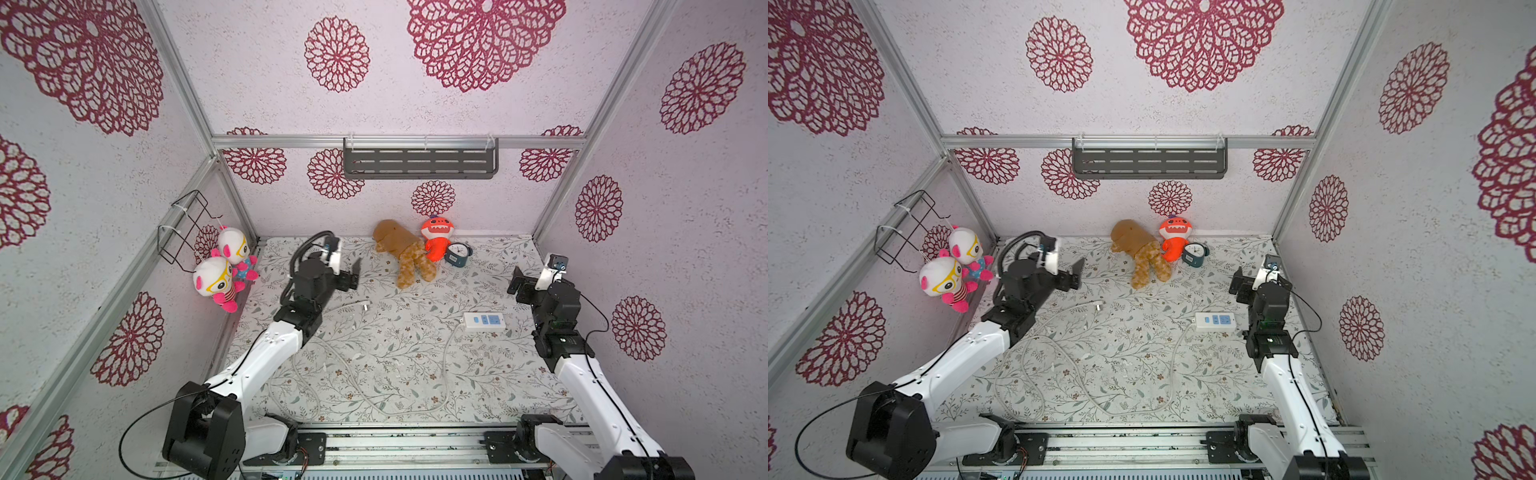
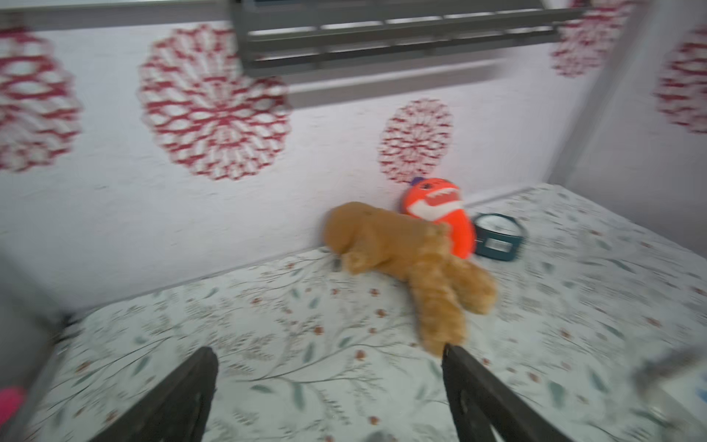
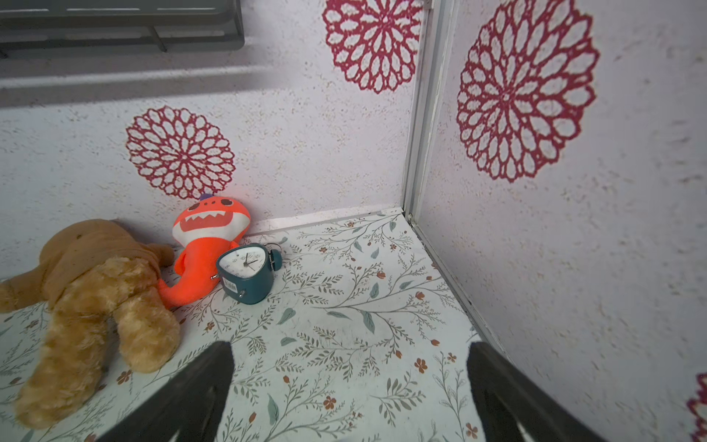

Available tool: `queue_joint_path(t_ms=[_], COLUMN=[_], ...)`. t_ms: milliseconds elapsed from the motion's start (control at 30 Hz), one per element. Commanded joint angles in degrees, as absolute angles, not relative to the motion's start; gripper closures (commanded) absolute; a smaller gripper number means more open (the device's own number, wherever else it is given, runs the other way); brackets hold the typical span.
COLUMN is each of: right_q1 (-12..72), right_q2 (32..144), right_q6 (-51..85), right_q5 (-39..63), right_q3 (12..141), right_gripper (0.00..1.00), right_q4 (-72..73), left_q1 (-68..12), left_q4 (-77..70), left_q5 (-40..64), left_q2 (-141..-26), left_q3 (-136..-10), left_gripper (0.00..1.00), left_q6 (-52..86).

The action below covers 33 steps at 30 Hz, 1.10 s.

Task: Wrap the cord around the power strip
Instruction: Move the power strip to the center of the board.

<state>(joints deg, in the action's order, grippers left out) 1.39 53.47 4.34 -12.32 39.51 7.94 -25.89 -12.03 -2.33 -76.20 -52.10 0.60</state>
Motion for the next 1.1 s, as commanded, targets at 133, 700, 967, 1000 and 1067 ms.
queue_joint_path(t_ms=[133, 700, 967, 1000, 1067], right_q1=[1.47, 1.1, 0.6, 0.59, 0.31], right_q2=[51.47, 64.82, 77.8, 78.7, 80.39], right_q6=[0.57, -55.4, -59.75, -60.28, -62.47], right_q5=[-8.48, 11.55, 18.15, 17.3, 17.16], right_q3=[46.1, 43.47, 46.43, 46.8, 48.0], right_gripper=[0.05, 0.14, 0.17, 0.17, 0.15], right_q4=[-10.99, -21.11, -21.13, -21.54, -23.98], left_q1=[-36.28, -50.39, -50.27, -50.23, -50.11], left_q4=[0.57, 8.47, 6.22, 5.78, 4.95], left_q5=[14.52, 19.78, 14.78, 14.24, 13.59], left_q2=[-94.85, -114.53, -109.46, -108.88, -107.85], left_q3=[-68.45, -77.36, -72.13, -71.46, -70.36], left_gripper=[0.08, 0.31, 0.29, 0.28, 0.26], left_q6=[-0.03, 6.85, 5.85, 5.67, 4.96])
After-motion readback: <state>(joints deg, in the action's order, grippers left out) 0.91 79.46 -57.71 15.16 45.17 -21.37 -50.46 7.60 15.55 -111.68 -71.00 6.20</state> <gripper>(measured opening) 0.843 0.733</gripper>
